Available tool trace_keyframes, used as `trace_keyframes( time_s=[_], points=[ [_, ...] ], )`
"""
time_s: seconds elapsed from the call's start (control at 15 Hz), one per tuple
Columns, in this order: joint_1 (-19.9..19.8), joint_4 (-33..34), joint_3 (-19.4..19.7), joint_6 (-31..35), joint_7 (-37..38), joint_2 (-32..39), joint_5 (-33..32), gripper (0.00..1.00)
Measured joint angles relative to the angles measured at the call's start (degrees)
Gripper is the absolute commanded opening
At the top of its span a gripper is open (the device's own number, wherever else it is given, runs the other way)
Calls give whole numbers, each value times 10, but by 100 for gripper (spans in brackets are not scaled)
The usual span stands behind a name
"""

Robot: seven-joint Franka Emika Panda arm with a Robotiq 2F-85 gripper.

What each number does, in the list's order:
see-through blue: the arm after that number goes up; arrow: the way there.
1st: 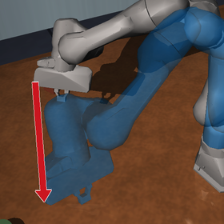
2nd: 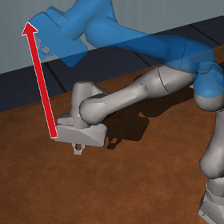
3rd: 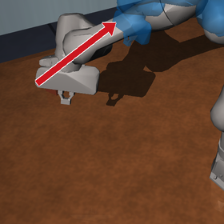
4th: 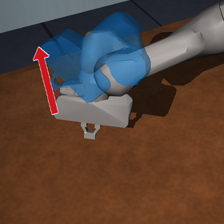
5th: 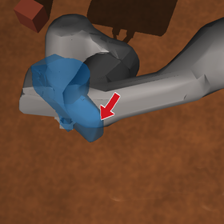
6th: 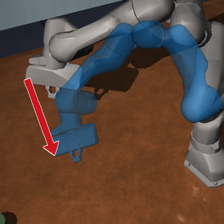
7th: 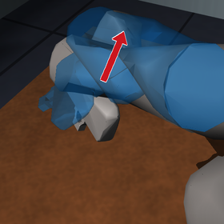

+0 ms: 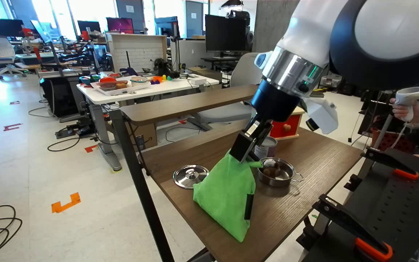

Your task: Move the green cloth on the table

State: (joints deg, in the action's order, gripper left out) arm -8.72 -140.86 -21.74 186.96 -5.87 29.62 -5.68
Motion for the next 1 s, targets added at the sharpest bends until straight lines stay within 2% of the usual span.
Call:
trace_keyframes(
  time_s=[0.4,0.67,0.73,0.8,0.93,1.0],
  points=[
    [87,51,123,0,-1,62,1,0],
    [141,91,167,0,6,104,3,0],
    [152,101,172,0,10,113,4,4],
    [160,111,175,0,14,120,4,28],
    [171,129,177,-1,24,133,5,30],
    [175,137,179,-1,29,139,6,37]
  ],
)
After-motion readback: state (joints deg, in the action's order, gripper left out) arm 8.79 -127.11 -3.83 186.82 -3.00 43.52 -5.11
